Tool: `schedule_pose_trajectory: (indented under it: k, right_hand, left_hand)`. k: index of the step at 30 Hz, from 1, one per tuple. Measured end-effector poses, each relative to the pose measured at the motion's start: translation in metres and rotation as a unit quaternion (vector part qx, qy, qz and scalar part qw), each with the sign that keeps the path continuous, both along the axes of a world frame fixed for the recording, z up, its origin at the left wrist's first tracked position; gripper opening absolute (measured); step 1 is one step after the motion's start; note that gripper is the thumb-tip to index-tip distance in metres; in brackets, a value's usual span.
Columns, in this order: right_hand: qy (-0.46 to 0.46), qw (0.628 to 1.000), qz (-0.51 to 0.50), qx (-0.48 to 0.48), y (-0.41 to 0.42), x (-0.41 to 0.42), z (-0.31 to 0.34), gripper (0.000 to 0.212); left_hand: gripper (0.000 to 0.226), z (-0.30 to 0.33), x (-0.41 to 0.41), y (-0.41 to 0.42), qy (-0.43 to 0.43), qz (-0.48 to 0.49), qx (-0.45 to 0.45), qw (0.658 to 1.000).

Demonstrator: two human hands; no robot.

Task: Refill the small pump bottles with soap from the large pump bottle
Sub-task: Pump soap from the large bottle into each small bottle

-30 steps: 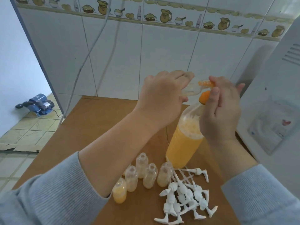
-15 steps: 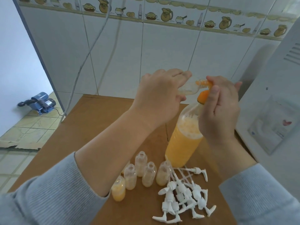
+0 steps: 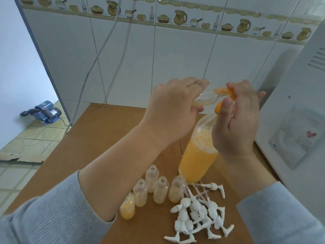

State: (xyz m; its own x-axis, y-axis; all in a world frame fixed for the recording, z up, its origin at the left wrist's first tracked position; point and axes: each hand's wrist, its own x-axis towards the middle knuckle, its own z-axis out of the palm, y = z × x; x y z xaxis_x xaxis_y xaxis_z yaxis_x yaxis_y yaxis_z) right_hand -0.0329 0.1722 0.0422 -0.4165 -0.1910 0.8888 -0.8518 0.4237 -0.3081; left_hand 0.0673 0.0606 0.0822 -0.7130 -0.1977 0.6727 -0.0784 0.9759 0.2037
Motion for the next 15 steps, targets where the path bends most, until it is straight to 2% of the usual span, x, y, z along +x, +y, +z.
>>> schedule_pose_trajectory:
  k: [5,13,15]
  right_hand:
    - [-0.016,1.000,0.012,0.004,-0.008,0.002,-0.004,0.059]
    - [-0.011,1.000,0.014,-0.017,-0.001,0.007,0.006,0.055]
    - [-0.005,1.000,0.007,-0.013,-0.001,0.004,0.000,0.047]
  left_hand:
    - [0.054,-0.005,0.001,-0.006,-0.035,0.000,0.023,0.999]
    - [0.052,0.004,0.003,-0.002,0.003,-0.001,-0.001,1.000]
    - [0.053,-0.001,0.002,0.000,-0.005,0.000,0.003,1.000]
